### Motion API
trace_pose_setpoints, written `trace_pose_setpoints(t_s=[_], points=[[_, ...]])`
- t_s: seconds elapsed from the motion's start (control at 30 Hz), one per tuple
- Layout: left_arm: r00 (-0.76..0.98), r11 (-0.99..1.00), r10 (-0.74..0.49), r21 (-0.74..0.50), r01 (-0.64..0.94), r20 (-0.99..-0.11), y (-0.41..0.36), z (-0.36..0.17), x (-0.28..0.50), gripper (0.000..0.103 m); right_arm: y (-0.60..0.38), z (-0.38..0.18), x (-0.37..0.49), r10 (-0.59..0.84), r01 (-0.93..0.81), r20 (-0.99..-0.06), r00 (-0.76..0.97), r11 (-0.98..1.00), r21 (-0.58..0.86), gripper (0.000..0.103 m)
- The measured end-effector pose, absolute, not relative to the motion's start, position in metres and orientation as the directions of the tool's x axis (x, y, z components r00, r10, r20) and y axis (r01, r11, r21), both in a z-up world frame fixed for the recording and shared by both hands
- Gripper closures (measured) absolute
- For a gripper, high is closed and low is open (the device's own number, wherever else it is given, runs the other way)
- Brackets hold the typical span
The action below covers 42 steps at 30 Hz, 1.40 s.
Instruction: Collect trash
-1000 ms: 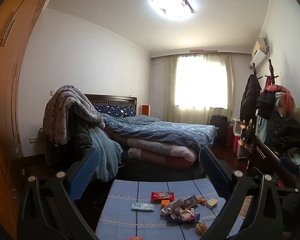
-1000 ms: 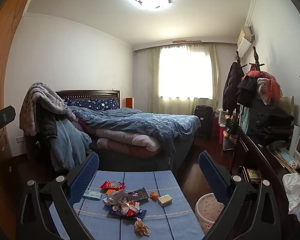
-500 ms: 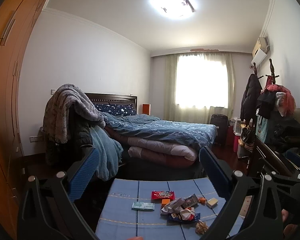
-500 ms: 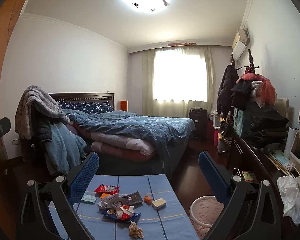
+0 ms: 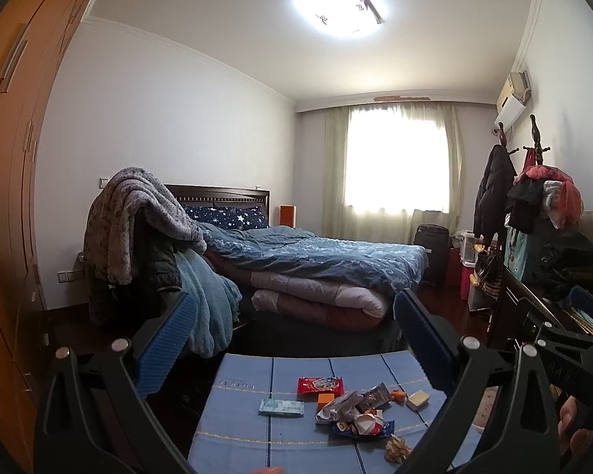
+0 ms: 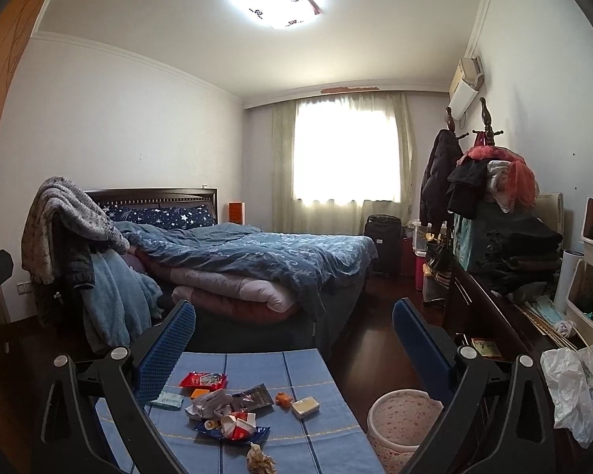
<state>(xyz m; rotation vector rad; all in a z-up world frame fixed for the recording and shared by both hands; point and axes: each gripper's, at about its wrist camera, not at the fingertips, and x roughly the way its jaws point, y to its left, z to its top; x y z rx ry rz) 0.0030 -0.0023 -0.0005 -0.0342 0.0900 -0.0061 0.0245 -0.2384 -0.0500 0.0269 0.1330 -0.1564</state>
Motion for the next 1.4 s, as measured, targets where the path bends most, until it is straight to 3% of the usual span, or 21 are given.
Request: trace_pose_setpoints(t_s=[1.4], points=[[0.995, 0.999, -0.014, -0.040, 0.010, -0.097, -0.0026, -0.0042, 0.0026, 0.003, -0.2394, -0.0497, 0.0239, -0.156, 0.159, -0.139, 0.978, 0.987, 0.013, 0.004]])
